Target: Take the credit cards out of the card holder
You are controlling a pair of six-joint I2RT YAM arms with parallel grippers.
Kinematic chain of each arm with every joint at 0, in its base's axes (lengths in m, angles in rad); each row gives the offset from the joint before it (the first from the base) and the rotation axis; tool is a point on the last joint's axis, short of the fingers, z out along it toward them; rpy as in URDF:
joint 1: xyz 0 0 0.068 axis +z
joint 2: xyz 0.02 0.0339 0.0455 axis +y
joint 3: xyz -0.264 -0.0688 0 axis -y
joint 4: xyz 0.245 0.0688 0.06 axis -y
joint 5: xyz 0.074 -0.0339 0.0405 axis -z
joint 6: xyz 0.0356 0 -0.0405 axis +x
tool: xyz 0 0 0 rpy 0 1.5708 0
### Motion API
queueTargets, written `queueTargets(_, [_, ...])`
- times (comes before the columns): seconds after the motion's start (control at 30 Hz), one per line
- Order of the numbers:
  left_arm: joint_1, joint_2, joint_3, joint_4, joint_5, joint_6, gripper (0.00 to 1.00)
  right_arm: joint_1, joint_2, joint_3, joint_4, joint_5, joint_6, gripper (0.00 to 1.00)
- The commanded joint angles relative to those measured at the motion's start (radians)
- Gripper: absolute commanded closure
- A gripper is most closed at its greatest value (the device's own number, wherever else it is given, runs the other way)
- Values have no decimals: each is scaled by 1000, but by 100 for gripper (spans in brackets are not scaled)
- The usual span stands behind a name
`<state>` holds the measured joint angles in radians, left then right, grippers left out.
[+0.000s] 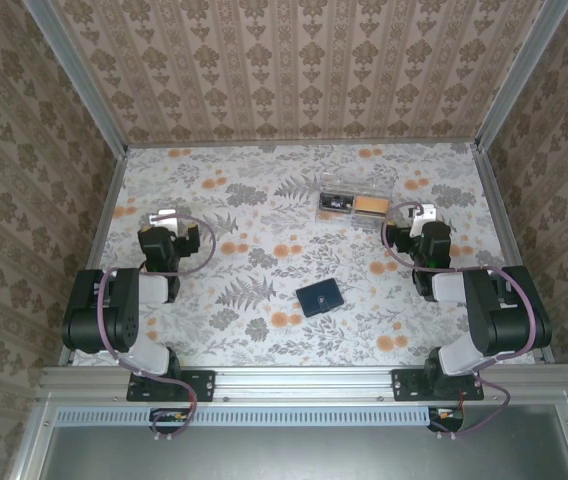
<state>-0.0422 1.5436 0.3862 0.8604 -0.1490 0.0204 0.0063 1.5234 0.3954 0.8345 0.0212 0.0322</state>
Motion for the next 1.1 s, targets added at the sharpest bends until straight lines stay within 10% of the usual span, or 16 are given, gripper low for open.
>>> queueTargets(0.0, [9, -8, 7, 18, 24, 7, 0, -6, 4, 19, 7, -12, -2, 0])
queueTargets(0.23, [25, -196, 198, -449, -84, -55, 0, 3, -105, 48, -140, 76, 24, 0])
queueTargets(0.47, [39, -386, 452, -1003, -73, -525, 0, 2, -368, 177, -565, 228, 304, 0])
queueTargets(0.63, [41, -442, 446, -1035, 221, -609, 0, -9, -538, 267, -925, 304, 653, 0])
queueTargets(0.9, [-362, -454, 397, -1089, 42, -561, 0, 67, -600, 362, -1169, -118, 675, 0])
queueTargets(1.07, [-573, -447, 346, -1067, -114, -579, 0, 336, -655, 319, -1301, -80, 670, 0])
